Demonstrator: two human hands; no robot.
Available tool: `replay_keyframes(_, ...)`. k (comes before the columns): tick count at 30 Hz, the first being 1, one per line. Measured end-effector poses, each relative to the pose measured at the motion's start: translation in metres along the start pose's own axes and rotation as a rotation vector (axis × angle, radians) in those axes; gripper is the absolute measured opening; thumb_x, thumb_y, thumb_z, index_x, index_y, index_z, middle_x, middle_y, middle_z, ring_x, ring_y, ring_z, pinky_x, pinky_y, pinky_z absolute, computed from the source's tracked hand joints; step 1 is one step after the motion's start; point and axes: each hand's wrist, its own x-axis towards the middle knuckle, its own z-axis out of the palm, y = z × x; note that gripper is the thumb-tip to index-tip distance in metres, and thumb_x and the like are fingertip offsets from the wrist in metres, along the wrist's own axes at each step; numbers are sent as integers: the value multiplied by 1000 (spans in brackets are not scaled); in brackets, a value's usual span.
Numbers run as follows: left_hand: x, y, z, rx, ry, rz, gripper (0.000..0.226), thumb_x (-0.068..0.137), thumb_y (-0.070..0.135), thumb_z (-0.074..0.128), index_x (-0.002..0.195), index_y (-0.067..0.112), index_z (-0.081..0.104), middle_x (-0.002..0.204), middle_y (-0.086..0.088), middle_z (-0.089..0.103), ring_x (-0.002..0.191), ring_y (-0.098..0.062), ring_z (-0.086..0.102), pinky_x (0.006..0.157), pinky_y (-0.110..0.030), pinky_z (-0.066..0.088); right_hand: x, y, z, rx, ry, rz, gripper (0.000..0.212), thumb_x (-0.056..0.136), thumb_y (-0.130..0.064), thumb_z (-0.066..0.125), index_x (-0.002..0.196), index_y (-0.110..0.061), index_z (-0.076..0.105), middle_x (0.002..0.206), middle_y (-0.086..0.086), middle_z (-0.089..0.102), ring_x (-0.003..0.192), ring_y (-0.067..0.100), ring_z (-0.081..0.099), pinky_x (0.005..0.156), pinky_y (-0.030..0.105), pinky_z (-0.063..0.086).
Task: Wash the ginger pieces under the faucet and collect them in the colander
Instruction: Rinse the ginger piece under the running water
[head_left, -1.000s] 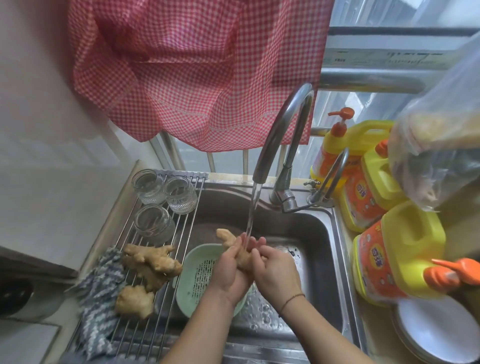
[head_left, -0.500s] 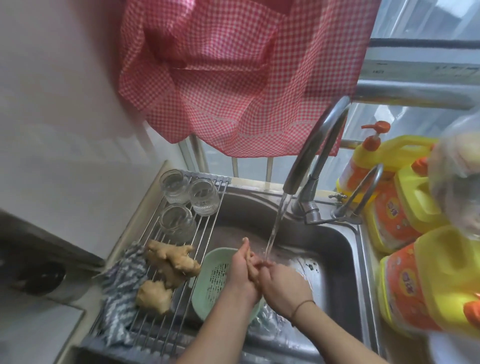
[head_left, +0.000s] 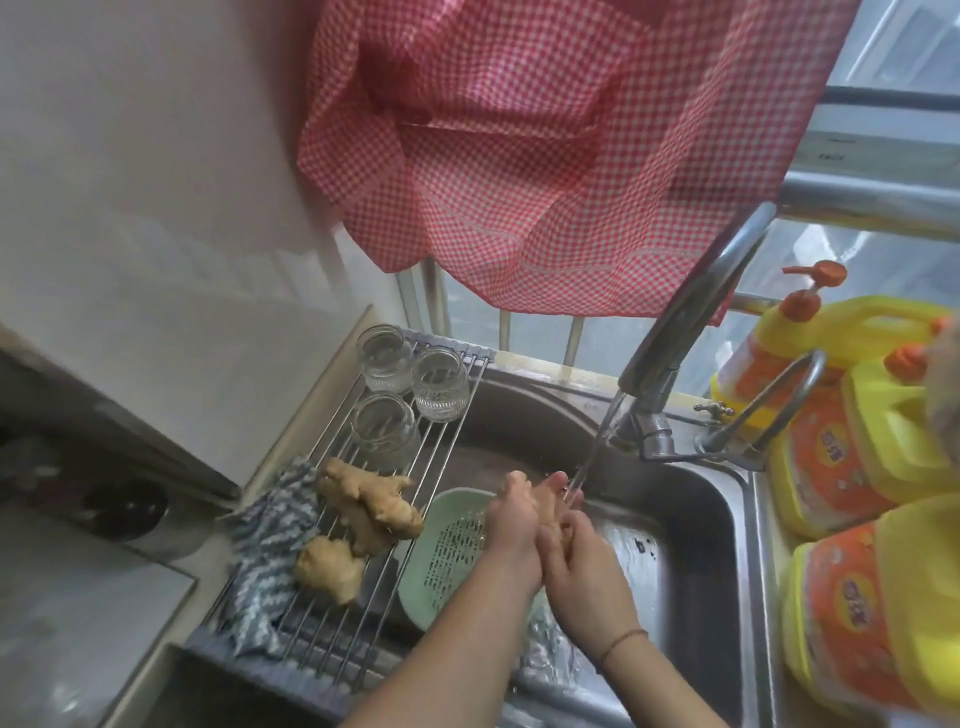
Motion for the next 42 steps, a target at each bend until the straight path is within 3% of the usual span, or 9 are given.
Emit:
replay_keyframes(6, -9, -26, -15, 90, -184, 64, 31, 101, 12, 47, 126, -7, 49, 105, -26, 62, 87, -30, 70, 72, -35, 61, 24, 5, -11, 339, 138, 307, 48, 95, -41, 48, 60, -12, 62, 55, -1, 63, 54, 19, 55, 53, 31, 41)
replay_keyframes(11, -5, -7, 0, 279, 74, 143, 25, 102, 8, 44, 85, -4, 58, 78, -15, 63, 48, -13, 67, 45, -20, 53, 2, -17, 9, 224, 156, 164, 27, 98, -32, 45, 79, -15, 52, 76, -3, 64, 64, 20, 56, 54, 31, 39)
replay_keyframes(16, 6, 7, 1, 209, 146, -52, 38, 104, 40, 39, 91, 12, 61, 88, -10, 61, 56, -12, 51, 42, -20, 49, -13, -11, 18, 97, 17, -28, 32, 100, -29, 40, 128, -17, 50, 130, -13, 52, 110, 7, 55, 85, 21, 39)
replay_keyframes(21, 2, -2, -5, 99, 22, -54, 46, 107, 34, 28, 124, 2, 56, 116, -17, 58, 102, -25, 61, 104, -34, 46, 4, -12, 11, 63, 97, 97, 31, 100, -39, 40, 109, -15, 55, 91, 1, 69, 83, 25, 66, 60, 30, 42)
replay_keyframes(26, -9, -17, -13, 131, -119, -1, 25, 102, 9, 43, 105, -2, 65, 96, -17, 64, 83, -23, 66, 74, -30, 59, 23, -6, 0, 136, 209, 296, 51, 96, -47, 45, 64, -8, 53, 58, 3, 58, 59, 22, 53, 56, 35, 38)
replay_keyframes(31, 2, 1, -2, 234, 74, 14, 29, 103, 22, 47, 81, 5, 52, 57, -6, 56, 43, -13, 54, 39, -20, 49, -13, -14, 16, 142, 38, 106, 6, 99, -21, 46, 98, -19, 52, 86, -7, 61, 76, 16, 60, 62, 23, 43)
replay_keyframes(33, 3, 8, -3, 205, 140, -38, 30, 101, 37, 49, 83, 14, 58, 57, 0, 51, 41, -9, 48, 34, -17, 42, -24, -11, 16, 100, 35, 29, 17, 95, -11, 52, 109, -18, 57, 101, -15, 60, 83, 4, 57, 66, 9, 42)
replay_keyframes(36, 0, 14, -3, 212, 161, -101, 43, 99, 50, 44, 125, 19, 61, 86, 2, 60, 55, -12, 46, 42, -21, 46, -30, -11, 7, 83, 80, 9, 16, 86, -8, 66, 99, -18, 65, 97, -11, 70, 71, -6, 55, 63, 1, 40)
replay_keyframes(42, -7, 16, 0, -37, -37, -103, 37, 107, 31, 31, 98, 3, 53, 93, -11, 61, 104, -25, 60, 90, -39, 52, -28, -9, -8, 259, 288, 157, 26, 71, -16, 83, 59, -16, 60, 56, -4, 64, 60, -1, 58, 53, 9, 40)
